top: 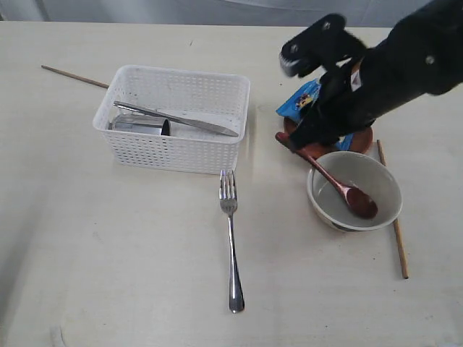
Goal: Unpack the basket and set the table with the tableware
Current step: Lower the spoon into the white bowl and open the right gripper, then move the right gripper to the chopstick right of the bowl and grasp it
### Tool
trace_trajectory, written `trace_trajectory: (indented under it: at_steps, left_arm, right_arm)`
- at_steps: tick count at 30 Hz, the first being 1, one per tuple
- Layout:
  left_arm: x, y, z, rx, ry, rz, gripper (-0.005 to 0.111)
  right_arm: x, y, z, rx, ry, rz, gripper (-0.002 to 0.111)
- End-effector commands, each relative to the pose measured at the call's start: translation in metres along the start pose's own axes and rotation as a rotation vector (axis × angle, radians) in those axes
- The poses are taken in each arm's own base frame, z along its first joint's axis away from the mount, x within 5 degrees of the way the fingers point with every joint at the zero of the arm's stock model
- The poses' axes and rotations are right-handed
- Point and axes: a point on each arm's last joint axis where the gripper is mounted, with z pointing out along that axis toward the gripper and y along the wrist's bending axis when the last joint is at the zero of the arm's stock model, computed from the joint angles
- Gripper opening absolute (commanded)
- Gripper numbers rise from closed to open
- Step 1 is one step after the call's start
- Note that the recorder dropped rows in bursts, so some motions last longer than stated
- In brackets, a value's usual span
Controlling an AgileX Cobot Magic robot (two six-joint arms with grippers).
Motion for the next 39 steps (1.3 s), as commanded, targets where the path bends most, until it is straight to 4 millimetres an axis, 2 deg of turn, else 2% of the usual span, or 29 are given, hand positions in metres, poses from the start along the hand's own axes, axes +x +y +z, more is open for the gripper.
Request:
trace_trajectory:
  at_steps: [1, 4, 6, 10, 14, 17, 19, 23, 33, 37, 39]
  left_arm:
    - [0.000, 0.000, 0.000, -0.008, -0.006, -0.002, 0.001]
    - [0.000, 0.000, 0.000, -0.008, -0.006, -0.002, 0.001]
    - [0.000, 0.000, 0.000, -0.008, -0.006, -0.002, 0.001]
    - [0.000, 0.000, 0.000, -0.008, -0.006, -0.002, 0.001]
    - [0.000, 0.000, 0.000, -0.008, -0.006, -0.002, 0.001]
    - [0.000, 0.000, 0.000, -0.008, -0.006, -0.002, 0.001]
    - [0.000, 0.000, 0.000, -0.008, -0.006, -0.002, 0.001]
    - [0.000, 0.000, 0.000, -0.008, -0.006, -0.002, 0.001]
    - [0.000, 0.000, 0.000, -0.008, -0.006, -0.002, 0.001]
    - [0.000, 0.000, 0.000, -0.008, -0.006, -0.002, 0.001]
    - [0.000, 0.000, 0.000, -0.008, -0.006, -0.002, 0.001]
  right_arm:
    - [0.015, -0.038, -0.024, 0.102, 0.142, 0.307, 0.050]
    - [0.047, -0.066, -0.023, 0.141, 0.335, 0.437, 0.050]
    - [0.067, -0.070, -0.022, 0.090, 0.390, 0.539, 0.050]
    - [0.102, -0.052, -0.023, -0.049, 0.419, 0.620, 0.050]
    - [0.130, -0.037, -0.025, -0.052, 0.462, 0.647, 0.050]
    - [0.143, -0.030, -0.020, -0.050, 0.481, 0.663, 0.050]
    - [0.147, -0.028, -0.018, -0.056, 0.492, 0.672, 0.050]
    - [0.143, -0.031, -0.013, -0.041, 0.417, 0.677, 0.050]
    - [0.153, -0.028, 0.019, -0.070, 0.592, 0.663, 0.050]
    - [0.150, -0.030, 0.028, -0.063, 0.547, 0.678, 0.050]
    - [0.150, -0.031, 0.033, -0.063, 0.539, 0.674, 0.046]
